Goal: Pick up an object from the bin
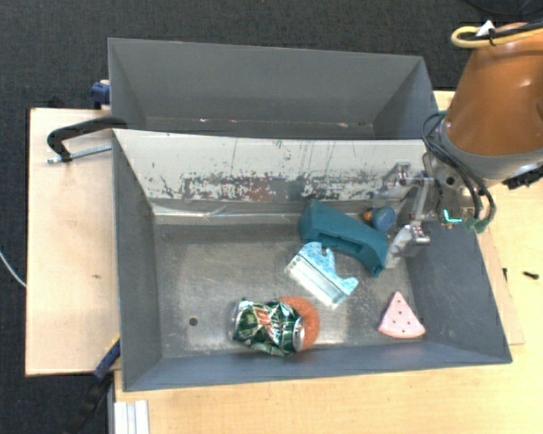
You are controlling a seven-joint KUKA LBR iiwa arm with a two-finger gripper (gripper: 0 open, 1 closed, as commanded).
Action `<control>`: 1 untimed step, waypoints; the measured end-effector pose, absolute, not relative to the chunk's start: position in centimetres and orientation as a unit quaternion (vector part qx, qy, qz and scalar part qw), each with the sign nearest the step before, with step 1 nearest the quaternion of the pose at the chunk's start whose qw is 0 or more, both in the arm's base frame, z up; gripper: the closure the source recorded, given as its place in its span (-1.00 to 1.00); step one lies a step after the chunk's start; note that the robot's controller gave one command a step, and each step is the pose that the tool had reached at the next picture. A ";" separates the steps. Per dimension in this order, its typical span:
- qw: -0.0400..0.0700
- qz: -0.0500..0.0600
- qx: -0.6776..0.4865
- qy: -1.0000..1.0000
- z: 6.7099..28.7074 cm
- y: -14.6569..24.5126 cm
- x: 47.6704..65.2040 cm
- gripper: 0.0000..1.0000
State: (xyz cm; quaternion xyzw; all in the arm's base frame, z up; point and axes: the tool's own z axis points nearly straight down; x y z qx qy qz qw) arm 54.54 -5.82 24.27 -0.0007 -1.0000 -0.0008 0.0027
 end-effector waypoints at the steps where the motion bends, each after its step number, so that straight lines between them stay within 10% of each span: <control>1: -0.001 0.000 0.000 -1.000 24.7 -5.8 54.7 -1.00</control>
Offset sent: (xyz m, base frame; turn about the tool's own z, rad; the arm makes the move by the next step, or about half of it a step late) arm -0.0346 -0.0528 -0.0870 0.1206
